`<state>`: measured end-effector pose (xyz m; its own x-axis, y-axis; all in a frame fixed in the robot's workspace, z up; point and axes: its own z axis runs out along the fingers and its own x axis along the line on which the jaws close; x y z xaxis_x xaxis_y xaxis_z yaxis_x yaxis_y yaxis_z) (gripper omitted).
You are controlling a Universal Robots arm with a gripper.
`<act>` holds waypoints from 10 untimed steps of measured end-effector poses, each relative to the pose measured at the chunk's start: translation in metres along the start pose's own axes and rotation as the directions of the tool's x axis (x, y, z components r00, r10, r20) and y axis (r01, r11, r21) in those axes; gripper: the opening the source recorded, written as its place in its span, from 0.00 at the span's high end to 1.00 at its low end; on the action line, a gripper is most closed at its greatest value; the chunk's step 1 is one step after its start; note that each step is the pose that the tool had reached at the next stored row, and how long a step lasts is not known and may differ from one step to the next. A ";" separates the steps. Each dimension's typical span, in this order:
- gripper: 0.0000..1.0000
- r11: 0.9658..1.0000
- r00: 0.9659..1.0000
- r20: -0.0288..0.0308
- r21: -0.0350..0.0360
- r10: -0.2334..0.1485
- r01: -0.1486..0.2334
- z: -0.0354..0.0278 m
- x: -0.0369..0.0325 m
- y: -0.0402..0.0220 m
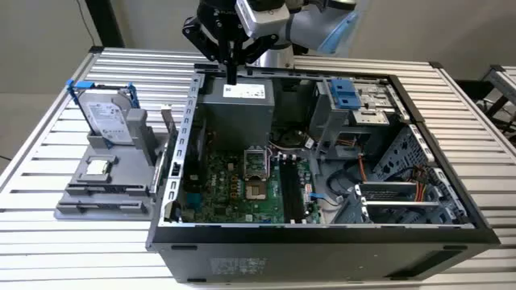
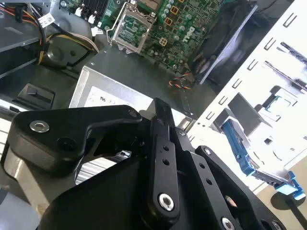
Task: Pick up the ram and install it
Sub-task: 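Reach for the ram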
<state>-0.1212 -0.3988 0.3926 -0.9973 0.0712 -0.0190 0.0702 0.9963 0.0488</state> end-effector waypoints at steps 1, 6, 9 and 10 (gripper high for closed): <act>1.00 1.000 1.000 0.000 0.000 0.000 0.000 0.0000 0.0000 0.0000; 1.00 1.000 1.000 0.000 0.000 0.000 0.000 0.0000 0.0002 0.0000; 1.00 1.000 1.000 0.000 0.000 0.000 0.000 0.0000 0.0007 0.0000; 1.00 1.000 1.000 0.000 0.000 0.000 0.000 0.0000 0.0007 -0.0001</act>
<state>-0.1219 -0.3988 0.3926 -0.9973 0.0712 -0.0190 0.0702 0.9963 0.0488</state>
